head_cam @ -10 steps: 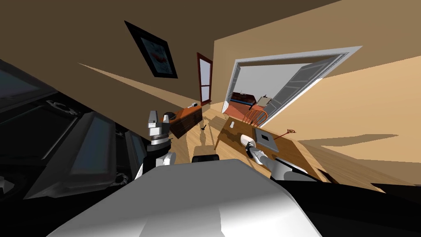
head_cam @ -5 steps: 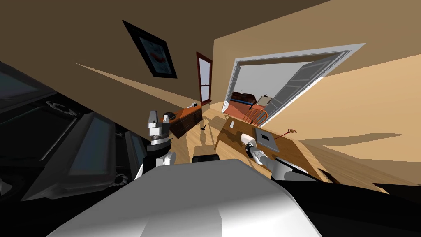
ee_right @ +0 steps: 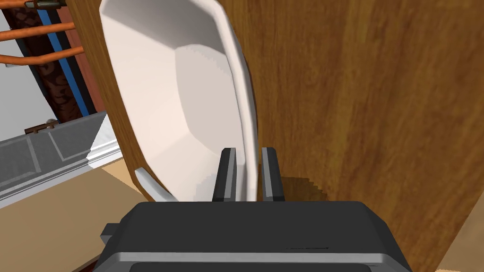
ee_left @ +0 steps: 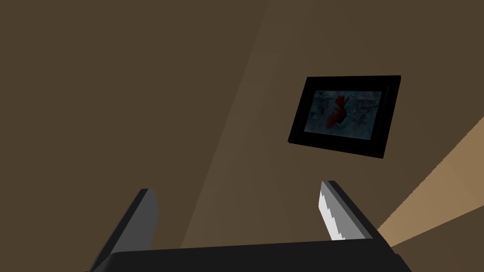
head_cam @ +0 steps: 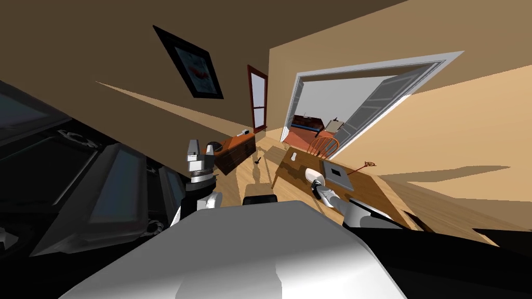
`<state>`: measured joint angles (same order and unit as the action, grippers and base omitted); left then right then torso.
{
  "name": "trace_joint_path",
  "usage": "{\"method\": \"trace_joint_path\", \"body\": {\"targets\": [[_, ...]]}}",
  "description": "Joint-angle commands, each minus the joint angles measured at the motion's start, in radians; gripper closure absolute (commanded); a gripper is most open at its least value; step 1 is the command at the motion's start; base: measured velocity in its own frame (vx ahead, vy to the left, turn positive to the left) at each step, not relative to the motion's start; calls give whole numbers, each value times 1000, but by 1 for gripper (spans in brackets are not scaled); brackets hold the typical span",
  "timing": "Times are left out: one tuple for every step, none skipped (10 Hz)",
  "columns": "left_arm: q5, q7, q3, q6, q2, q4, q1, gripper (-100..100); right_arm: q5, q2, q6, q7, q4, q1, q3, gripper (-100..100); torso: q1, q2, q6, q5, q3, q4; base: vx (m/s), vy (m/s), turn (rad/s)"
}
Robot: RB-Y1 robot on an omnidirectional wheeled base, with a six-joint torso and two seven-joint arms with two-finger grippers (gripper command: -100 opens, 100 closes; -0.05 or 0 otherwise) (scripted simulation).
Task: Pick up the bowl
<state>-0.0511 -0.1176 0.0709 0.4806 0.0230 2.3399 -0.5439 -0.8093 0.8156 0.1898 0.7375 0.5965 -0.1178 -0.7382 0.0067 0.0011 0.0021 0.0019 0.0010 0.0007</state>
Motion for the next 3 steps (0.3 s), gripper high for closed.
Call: {"method": "trace_joint_path", "body": {"targets": [[0, 0, 0, 0, 0, 0, 0, 0, 45, 17, 8, 20, 25, 4, -21, 100, 0, 0, 0, 0, 0, 0, -30, 59, -6], [0, 0, 0, 0, 0, 0, 0, 0, 24, 9, 1, 8, 13, 2, -11, 100, -1, 1, 0, 0, 1, 1, -14, 20, -2], [0, 0, 0, 0, 0, 0, 0, 0, 28, 10, 2, 11, 15, 3, -13, 0, -3, 1, 0, 0, 1, 1, -2, 6, -1]]}}
